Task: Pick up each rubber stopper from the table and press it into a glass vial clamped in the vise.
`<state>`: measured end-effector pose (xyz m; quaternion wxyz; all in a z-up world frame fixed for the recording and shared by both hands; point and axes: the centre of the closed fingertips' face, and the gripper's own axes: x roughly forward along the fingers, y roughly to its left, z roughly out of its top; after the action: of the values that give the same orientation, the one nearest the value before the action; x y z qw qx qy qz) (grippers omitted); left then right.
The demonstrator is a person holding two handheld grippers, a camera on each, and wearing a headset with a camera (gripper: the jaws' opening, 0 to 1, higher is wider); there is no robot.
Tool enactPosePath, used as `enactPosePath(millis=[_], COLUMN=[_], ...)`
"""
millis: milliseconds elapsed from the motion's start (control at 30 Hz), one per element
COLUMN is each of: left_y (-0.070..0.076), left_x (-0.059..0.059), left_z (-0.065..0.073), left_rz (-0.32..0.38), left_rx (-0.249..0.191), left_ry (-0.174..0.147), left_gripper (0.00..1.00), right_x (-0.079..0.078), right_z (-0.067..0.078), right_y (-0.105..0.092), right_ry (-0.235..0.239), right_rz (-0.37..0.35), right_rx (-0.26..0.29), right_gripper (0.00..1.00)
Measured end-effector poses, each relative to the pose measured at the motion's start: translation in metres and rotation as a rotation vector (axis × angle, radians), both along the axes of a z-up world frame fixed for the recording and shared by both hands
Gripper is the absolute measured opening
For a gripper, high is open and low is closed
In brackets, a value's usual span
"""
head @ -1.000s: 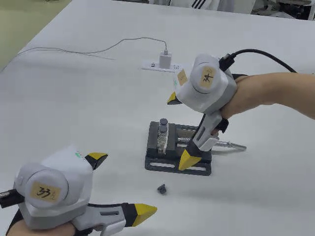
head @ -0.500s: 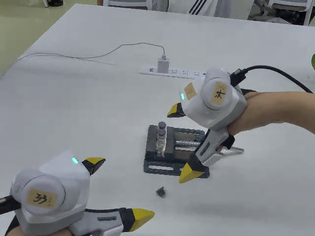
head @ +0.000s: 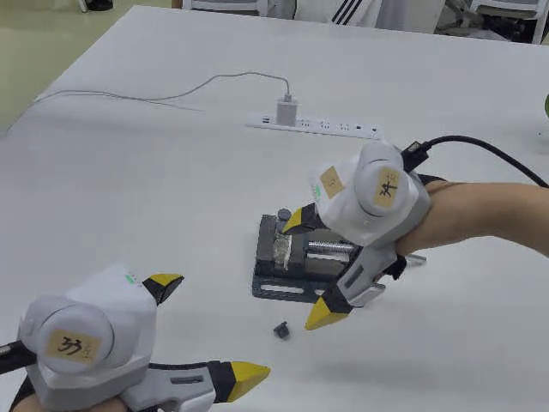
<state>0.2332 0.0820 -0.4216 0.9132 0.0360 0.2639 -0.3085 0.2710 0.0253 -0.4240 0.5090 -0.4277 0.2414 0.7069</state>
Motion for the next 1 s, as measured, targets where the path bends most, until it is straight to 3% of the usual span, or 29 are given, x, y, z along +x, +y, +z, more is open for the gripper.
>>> enactPosePath(millis=[233, 467, 667, 1000], left_y=[0.002, 0.006, 0.007, 0.009], left_x=[-0.002, -0.003, -0.004, -0.006], left_z=[0.0, -0.001, -0.001, -0.002], left_rz=[0.011, 0.025, 0.036, 0.045], left_rx=[0.001, 0.0, -0.008, -0.015], left_ry=[0.0, 0.0, -0.001, -0.002], left_gripper=[0.9, 0.9, 0.89, 0.89], right_x=[-0.009, -0.017, -0.018, -0.023], right_z=[-0.01, -0.025, -0.035, -0.042], right_y=[0.003, 0.001, -0.001, 0.001], right_ry=[0.008, 0.026, -0.003, -0.017], right_rz=[0.032, 0.066, 0.104, 0.158], right_rx=[0.0, -0.035, -0.06, -0.08], right_gripper=[0.48, 0.34, 0.19, 0.11])
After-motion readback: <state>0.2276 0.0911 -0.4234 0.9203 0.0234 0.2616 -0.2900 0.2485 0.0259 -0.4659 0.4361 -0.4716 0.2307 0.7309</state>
